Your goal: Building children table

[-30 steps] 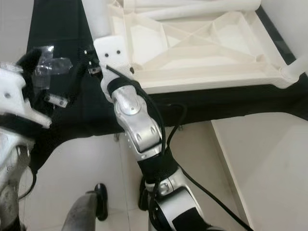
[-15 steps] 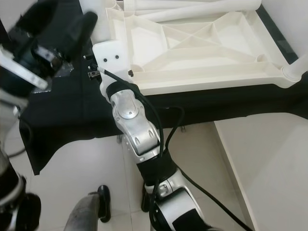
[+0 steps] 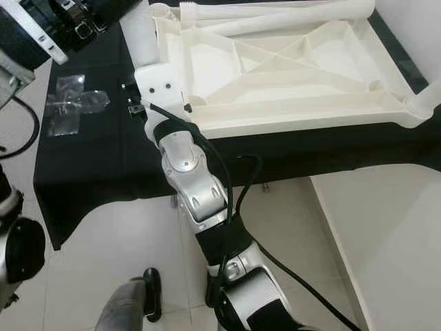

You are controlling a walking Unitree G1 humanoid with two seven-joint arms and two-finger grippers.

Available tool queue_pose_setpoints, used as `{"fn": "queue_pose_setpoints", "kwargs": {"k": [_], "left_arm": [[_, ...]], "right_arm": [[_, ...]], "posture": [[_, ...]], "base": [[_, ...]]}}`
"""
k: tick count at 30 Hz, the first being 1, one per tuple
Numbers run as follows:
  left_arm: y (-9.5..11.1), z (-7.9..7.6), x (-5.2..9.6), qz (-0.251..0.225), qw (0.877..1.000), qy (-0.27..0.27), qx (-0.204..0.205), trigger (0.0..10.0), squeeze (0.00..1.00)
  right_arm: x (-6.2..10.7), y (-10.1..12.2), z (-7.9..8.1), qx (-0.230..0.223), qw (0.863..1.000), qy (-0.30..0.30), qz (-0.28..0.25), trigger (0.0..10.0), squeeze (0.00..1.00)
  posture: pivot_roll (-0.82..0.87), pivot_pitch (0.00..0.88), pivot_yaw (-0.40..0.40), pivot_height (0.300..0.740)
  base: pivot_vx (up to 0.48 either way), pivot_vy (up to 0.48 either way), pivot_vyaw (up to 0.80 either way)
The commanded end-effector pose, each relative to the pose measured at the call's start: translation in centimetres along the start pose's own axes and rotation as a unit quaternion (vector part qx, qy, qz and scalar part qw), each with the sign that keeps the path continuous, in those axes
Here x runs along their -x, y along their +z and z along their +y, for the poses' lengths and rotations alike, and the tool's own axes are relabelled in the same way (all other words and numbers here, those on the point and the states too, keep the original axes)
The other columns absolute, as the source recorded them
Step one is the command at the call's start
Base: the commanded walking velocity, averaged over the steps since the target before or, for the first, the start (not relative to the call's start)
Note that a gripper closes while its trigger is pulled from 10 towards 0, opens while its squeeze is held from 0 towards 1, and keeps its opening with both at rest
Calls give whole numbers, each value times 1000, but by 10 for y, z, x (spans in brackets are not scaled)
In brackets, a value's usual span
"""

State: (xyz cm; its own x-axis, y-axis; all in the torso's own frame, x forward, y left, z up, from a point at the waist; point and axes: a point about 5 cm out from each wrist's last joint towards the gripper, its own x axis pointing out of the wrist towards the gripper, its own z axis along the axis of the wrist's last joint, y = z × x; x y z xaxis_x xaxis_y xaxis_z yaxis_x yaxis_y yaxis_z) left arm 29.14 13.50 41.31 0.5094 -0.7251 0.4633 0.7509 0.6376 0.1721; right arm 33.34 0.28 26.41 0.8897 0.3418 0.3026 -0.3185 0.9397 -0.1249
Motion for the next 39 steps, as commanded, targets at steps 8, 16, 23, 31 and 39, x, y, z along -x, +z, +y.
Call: {"fn": "queue_pose_setpoints", "kwargs": {"k": [8, 16, 23, 31, 39], "left_arm": [[-18, -5, -10, 77, 992, -104, -12, 10000, 0], [-20, -7, -18, 96, 983, -134, -75, 0, 0], [-1, -12, -31, 68, 984, -133, -102, 0, 0], [6, -14, -31, 49, 984, -130, -111, 0, 0], [5, -12, -29, 44, 986, -120, -103, 0, 0]], "right_arm": [[20, -75, 21, -42, 984, 8, 172, 10000, 0], [20, -76, 23, -41, 984, 12, 172, 10000, 0], [19, -75, 23, -41, 984, 17, 171, 10000, 0], [11, -65, 19, -34, 987, 60, 145, 10000, 1000], [-4, -50, -1, -12, 988, 108, 112, 10000, 1000]], "posture": [[181, 347, -16, 740], [182, 350, -11, 740], [183, 348, -13, 740], [168, 342, -23, 740], [158, 341, -34, 740]], "base": [[0, 0, 0], [0, 0, 0], [0, 0, 0], [0, 0, 0], [0, 0, 0]]}}
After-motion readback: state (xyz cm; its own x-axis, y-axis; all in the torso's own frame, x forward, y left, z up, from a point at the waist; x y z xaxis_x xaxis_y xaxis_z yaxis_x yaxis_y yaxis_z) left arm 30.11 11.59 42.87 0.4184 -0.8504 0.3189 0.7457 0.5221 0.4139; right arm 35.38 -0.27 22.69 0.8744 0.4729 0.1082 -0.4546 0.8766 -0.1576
